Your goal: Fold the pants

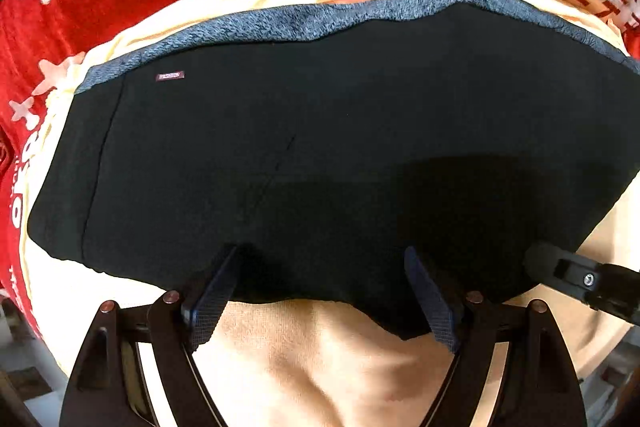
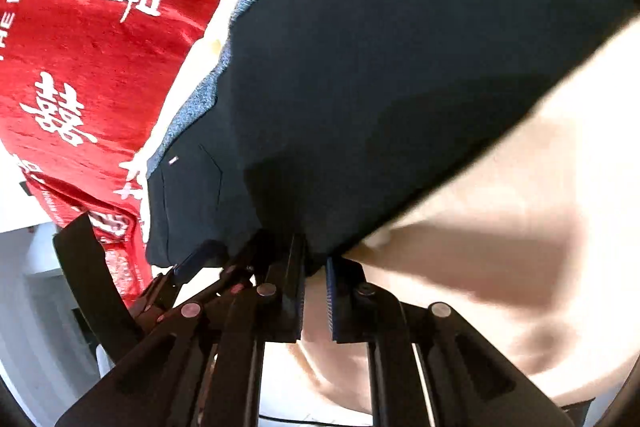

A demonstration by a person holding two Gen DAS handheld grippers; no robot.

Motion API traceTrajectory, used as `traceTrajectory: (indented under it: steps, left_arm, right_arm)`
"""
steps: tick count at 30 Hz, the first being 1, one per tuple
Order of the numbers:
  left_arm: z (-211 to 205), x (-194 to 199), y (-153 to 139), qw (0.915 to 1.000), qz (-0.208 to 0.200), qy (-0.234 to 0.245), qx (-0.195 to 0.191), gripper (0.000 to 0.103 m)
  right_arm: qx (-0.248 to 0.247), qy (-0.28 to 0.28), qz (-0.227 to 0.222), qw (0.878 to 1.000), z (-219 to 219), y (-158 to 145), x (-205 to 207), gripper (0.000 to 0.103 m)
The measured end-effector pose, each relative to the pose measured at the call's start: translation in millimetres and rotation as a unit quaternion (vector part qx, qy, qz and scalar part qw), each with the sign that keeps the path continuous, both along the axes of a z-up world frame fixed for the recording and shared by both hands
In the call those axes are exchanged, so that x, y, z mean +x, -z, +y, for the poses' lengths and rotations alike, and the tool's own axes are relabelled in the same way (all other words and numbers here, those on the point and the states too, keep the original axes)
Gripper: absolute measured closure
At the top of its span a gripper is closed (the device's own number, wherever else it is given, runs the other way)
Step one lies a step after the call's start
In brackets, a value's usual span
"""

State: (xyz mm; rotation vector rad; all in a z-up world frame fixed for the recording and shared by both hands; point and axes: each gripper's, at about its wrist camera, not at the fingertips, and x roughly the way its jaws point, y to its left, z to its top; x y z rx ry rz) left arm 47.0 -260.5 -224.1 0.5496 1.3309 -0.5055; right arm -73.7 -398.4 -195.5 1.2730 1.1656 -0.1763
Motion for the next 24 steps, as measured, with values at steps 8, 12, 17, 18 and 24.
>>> traceTrajectory:
  steps: [8, 12, 17, 18, 24]
  left_arm:
    - [13, 12, 5, 0.9999, 0.001, -0.007, 0.008, 0.019]
    - [17, 24, 3, 0.9998, 0.002, -0.016, 0.013, 0.019]
    - [8, 23, -2, 0.9996, -0.008, -0.010, 0.027, 0.014]
    - [9, 19, -4, 0.9995, -0.005, -0.011, 0.029, 0.015]
    - [-15, 39, -45, 0.9992, -0.004, -0.024, -0.031, 0.015]
  right_arm:
    - [-0.063, 0.076, 0.039, 0.994, -92, -22, -54, 0.057]
    - [-0.046, 0.130, 0.048, 0.989, -130, -14, -65, 0.086]
    - [-0.034, 0.161, 0.058, 0.985, -146, -10, -80, 0.084]
    - [-0.036, 0.169, 0.067, 0.983, -148, -13, -86, 0.071]
    - [-0.128, 0.055, 0.050, 0.989, -134, -59, -58, 0.065]
